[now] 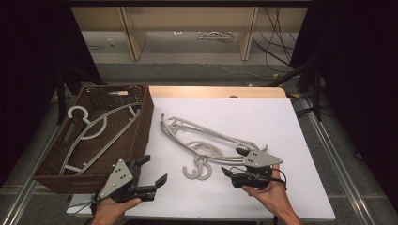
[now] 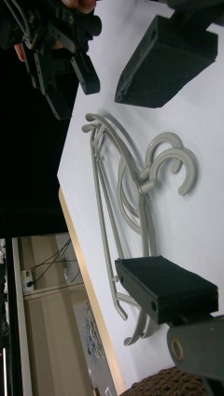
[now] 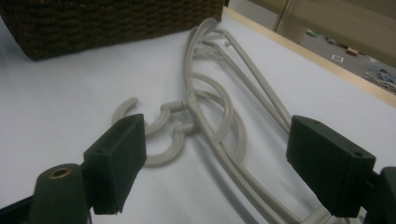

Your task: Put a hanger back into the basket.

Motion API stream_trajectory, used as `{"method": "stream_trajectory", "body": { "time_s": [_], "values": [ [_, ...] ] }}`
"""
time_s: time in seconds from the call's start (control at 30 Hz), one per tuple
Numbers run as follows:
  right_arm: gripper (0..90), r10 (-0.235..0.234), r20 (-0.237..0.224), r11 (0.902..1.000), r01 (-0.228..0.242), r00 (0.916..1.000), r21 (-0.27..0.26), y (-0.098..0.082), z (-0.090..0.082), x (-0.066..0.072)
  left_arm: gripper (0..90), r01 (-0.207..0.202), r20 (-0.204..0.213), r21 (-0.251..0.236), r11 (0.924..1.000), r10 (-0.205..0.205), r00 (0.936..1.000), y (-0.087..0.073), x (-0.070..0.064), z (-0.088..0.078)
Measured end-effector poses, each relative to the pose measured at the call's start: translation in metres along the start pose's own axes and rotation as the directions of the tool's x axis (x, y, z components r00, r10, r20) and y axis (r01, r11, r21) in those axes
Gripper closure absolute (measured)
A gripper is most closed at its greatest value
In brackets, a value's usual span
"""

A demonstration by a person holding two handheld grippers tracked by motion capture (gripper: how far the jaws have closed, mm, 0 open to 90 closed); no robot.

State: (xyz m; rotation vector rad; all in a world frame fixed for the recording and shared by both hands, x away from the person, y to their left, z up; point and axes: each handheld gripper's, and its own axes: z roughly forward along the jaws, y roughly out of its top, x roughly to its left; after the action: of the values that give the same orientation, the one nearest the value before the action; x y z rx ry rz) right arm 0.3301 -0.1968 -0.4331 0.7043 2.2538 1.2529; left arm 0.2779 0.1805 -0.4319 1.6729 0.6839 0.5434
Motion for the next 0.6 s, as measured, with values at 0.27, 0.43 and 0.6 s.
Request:
{"method": "stream_trajectory", "body": {
  "time_s": [0.27, 0.43, 0.6],
  "values": [
    [18.6, -0.040, -0.034, 0.9921, 0.044, 0.9986, 0.117, 0.002, 0.027, -0.011, 16.5, -0.028, 0.016, -0.005, 0.9996, 0.028, 0.9995, -0.002, 0.001, 0.004],
    [26.9, -0.115, -0.091, 0.9700, 0.131, 0.9892, 0.205, 0.005, 0.047, -0.013, 16.7, -0.049, 0.022, -0.001, 0.9988, 0.049, 0.9986, -0.002, 0.000, 0.004],
    [35.5, -0.146, -0.116, 0.9418, 0.174, 0.9824, 0.287, 0.007, 0.067, -0.015, 16.7, -0.052, 0.029, -0.007, 0.9986, 0.052, 0.9982, -0.003, 0.000, 0.005]
  ]
}}
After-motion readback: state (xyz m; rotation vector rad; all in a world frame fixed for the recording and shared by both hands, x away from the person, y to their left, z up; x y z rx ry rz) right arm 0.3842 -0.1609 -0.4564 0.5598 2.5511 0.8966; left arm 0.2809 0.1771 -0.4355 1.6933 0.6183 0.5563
